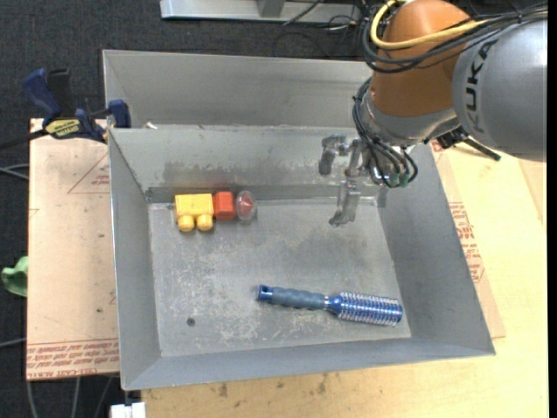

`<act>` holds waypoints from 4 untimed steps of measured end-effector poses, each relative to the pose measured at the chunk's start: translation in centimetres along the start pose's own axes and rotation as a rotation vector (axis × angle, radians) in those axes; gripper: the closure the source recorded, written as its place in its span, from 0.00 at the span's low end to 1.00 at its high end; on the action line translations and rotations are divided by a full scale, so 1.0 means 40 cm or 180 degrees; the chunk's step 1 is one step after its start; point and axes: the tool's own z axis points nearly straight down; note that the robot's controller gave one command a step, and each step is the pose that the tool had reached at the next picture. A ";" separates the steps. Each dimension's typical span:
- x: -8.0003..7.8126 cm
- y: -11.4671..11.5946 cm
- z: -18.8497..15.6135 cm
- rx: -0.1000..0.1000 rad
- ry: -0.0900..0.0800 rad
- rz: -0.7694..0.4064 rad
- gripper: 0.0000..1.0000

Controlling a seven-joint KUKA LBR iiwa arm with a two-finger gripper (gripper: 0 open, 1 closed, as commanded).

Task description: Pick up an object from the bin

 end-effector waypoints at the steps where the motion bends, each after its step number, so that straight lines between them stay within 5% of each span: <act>1: 0.206 -0.088 0.200 0.0002 0.0022 0.0001 0.00; 2: 0.384 -0.157 0.364 0.0006 -0.0064 -0.0607 0.00; 3: 0.393 -0.156 0.369 0.0002 -0.0022 -0.0620 1.00; 4: 0.396 -0.148 0.045 0.0011 -0.0047 -0.0764 1.00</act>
Offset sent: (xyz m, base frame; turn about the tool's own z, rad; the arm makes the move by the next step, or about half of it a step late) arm -0.0781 -0.0336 -0.0744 -0.0048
